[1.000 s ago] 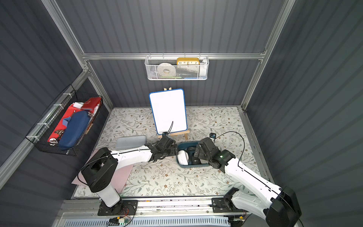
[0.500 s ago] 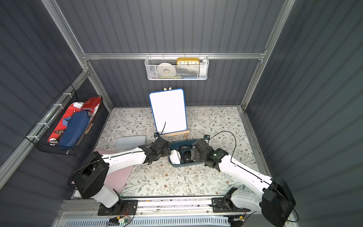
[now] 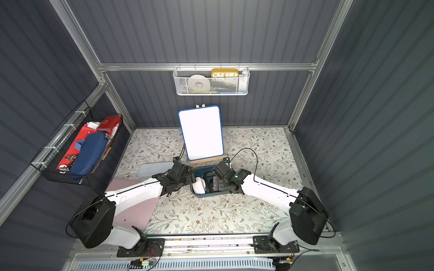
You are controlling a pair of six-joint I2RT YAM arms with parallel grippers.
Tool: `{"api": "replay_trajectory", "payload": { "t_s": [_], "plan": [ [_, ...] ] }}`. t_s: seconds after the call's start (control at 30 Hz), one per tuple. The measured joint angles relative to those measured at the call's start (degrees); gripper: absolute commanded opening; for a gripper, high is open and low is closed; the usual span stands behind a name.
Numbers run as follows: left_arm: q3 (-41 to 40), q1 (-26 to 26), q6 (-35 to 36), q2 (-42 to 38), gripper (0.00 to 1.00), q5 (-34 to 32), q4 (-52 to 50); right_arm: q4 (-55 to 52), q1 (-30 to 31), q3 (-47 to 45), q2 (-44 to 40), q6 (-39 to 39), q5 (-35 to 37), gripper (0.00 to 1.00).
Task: Take out the mouse from the storage box
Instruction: Pick up the mouse from the storage box.
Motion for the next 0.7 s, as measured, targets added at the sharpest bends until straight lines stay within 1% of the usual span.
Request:
{"api": "replay_trajectory", "payload": {
  "t_s": [0.07,0.1,0.27,0.37,0.47,0.6,0.7],
  "plan": [
    [-1.5,0.0,0.4,-4.4,0.98,0.5,0.7,-0.8,0.0,2.3,2.8,-0.3,0.5,0.99],
    [-2.2,0.0,0.5,-6.4,0.99,0.4,0.9,-1.2,0.0,3.1,3.9,-0.5,0.8,0.99],
    [-6.8,0.0,0.0,-16.9,0.99,-2.3,1.6,-3.7,0.0,6.3,8.2,-1.4,2.6,0.99],
    [-9.2,0.0,-0.6,-21.0,0.99,-4.2,1.6,-4.8,0.0,7.7,10.1,-2.0,3.7,0.99],
    [-10.3,0.0,-1.2,-23.1,1.0,-5.5,1.6,-5.8,0.0,9.1,12.0,-2.4,4.3,0.99],
    [-10.4,0.0,-1.6,-23.1,0.99,-6.7,1.6,-7.0,0.0,11.3,15.1,-2.6,5.0,0.99],
    [-10.4,0.0,-1.6,-22.6,0.99,-7.2,1.6,-8.0,0.0,13.4,17.5,-2.6,5.5,0.97]
  ]
}}
